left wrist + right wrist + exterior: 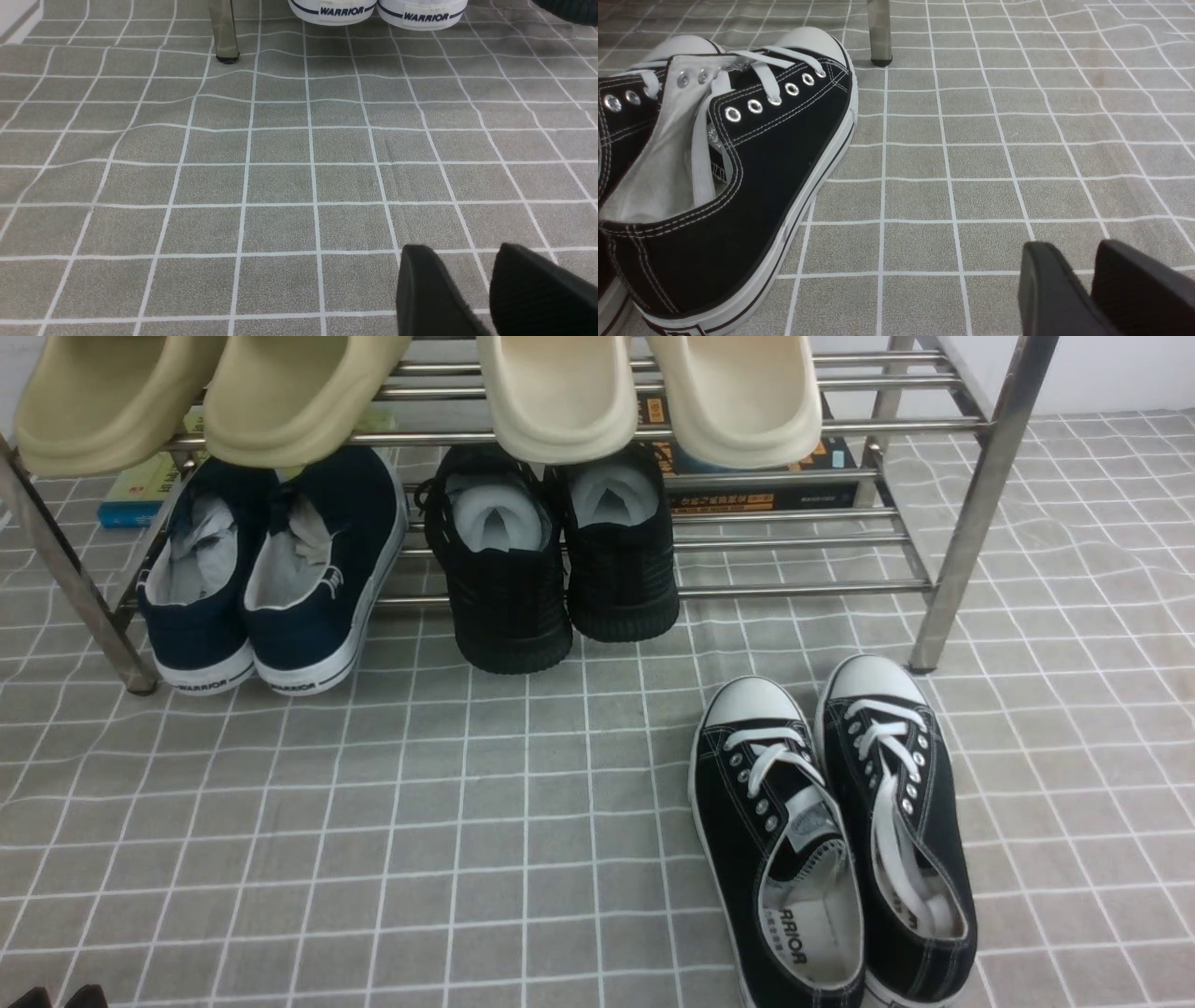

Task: Take the shoes off the shelf with your hand from the grey coffee tablecloth.
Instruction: 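Grasp the leftmost shoe on the bottom shelf of the shoe rack with the left gripper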

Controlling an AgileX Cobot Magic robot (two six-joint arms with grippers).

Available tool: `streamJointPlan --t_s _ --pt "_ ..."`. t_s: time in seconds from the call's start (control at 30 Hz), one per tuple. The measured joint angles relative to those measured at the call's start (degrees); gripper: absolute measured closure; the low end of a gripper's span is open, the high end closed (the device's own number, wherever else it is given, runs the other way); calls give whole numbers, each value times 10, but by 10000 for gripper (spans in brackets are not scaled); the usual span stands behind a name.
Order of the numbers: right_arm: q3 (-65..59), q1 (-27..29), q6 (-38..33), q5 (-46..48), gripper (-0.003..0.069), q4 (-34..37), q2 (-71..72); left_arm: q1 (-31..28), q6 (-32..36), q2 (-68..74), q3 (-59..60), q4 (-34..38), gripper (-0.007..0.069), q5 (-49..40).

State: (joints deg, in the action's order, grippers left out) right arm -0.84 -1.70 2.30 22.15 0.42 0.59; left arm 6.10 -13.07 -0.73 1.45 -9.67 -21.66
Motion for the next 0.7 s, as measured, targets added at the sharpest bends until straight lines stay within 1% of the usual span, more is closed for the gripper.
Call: streamJointPlan --t_s 0.03,0.07,0.1,0.17,0.2,0.27,0.33,0.4,0.43,0.5,0.57,0.63,0.7 --pt "0 0 0 0 483 0 0 0 -4 0 0 3 385 0" --pt "0 0 0 0 480 0 0 0 -55 0 0 52 385 3" --pt "0 0 0 0 480 0 0 0 -62 0 0 60 385 3" --pt "0 0 0 0 477 0 0 0 -151 0 1 152 385 8" --pt "0 0 0 0 475 0 0 0 -209 0 1 210 385 9" --pt "0 0 0 0 473 0 0 0 -277 0 1 273 385 10" --pt "0 0 0 0 469 0 0 0 -320 0 2 307 385 13" --pt "0 0 0 0 466 0 0 0 -344 0 2 321 385 20" --pt "0 0 0 0 464 0 0 0 -345 0 2 321 385 20" --pt "0 0 0 0 461 0 0 0 -347 0 2 316 385 41" --pt "0 0 0 0 459 0 0 0 -347 0 2 301 396 82" --pt "0 0 0 0 459 0 0 0 -347 0 1 297 419 99" --pt "0 0 0 0 455 0 0 0 -341 1 -22 279 488 98"
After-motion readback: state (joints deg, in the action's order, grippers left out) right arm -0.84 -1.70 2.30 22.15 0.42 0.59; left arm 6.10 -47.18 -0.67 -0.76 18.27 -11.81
